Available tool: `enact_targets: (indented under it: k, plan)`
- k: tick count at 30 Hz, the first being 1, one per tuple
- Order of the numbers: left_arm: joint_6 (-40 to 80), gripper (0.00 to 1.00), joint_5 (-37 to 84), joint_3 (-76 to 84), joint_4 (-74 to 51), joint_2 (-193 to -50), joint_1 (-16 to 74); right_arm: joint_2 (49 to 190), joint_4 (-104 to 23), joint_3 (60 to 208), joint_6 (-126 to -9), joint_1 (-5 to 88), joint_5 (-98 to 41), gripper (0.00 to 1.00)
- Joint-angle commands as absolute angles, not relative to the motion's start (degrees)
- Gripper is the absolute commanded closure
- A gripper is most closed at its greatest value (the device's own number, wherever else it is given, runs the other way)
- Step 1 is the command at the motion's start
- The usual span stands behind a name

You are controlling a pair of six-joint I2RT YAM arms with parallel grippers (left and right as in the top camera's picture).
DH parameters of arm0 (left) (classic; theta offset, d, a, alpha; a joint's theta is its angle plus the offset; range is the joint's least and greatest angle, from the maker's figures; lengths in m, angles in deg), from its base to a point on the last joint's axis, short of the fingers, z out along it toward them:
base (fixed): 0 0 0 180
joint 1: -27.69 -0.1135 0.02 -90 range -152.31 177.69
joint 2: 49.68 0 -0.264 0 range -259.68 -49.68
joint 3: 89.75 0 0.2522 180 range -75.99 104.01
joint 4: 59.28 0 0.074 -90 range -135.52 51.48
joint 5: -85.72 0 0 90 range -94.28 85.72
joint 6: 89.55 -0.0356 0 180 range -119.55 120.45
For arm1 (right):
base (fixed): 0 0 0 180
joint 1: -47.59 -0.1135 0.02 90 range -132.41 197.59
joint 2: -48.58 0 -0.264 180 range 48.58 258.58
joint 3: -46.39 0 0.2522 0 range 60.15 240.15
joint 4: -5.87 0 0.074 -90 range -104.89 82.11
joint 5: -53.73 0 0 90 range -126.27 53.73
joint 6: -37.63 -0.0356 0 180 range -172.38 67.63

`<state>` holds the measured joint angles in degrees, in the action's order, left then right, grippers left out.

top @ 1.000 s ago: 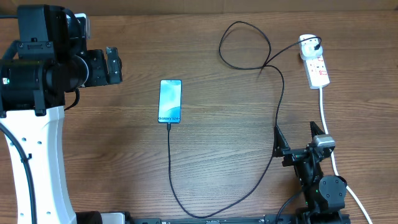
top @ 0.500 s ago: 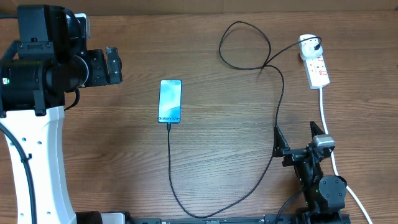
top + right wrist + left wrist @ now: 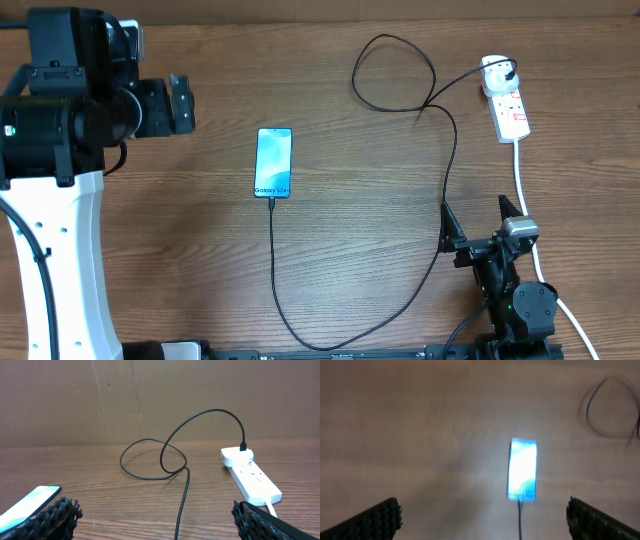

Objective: Plug charger to phone and switch on socket

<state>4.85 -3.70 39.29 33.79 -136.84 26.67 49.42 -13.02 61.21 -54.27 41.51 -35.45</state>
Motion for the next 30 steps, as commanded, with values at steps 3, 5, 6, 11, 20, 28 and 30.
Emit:
enact_targets:
  k: [3, 5, 6, 11, 20, 28, 30]
  plan:
    - [0.39, 0.00, 0.50, 25.44, 16.91, -124.86, 26.48, 48.74, -12.69, 60.60, -54.03, 41.18, -36.02, 0.00]
    - [0.09, 0.00, 2.27, 16.43, 8.37, -119.46, 26.48, 48.74, -12.69, 60.60, -54.03, 41.18, -36.02, 0.00]
    - [-0.02, 0.00, 2.99, 11.64, 4.22, -116.66, 26.48, 48.74, -12.69, 60.60, -54.03, 41.18, -36.02, 0.00]
    - [-0.02, 0.00, 3.97, -12.46, -13.27, -102.06, 26.48, 48.74, -12.69, 60.60, -54.03, 41.18, -36.02, 0.00]
    - [-0.92, 0.01, 3.88, -45.95, -32.61, -76.73, 26.48, 48.81, -12.69, 60.60, -54.03, 41.18, -36.04, 0.00]
    - [-0.90, 0.00, 2.92, -60.92, -38.97, -62.92, 26.48, 48.81, -12.69, 60.60, -54.03, 41.18, -36.04, 0.00]
    - [-0.92, 0.01, 2.03, -63.39, -38.97, -60.43, 26.48, 48.81, -12.69, 60.60, -54.03, 41.18, -36.04, 0.00]
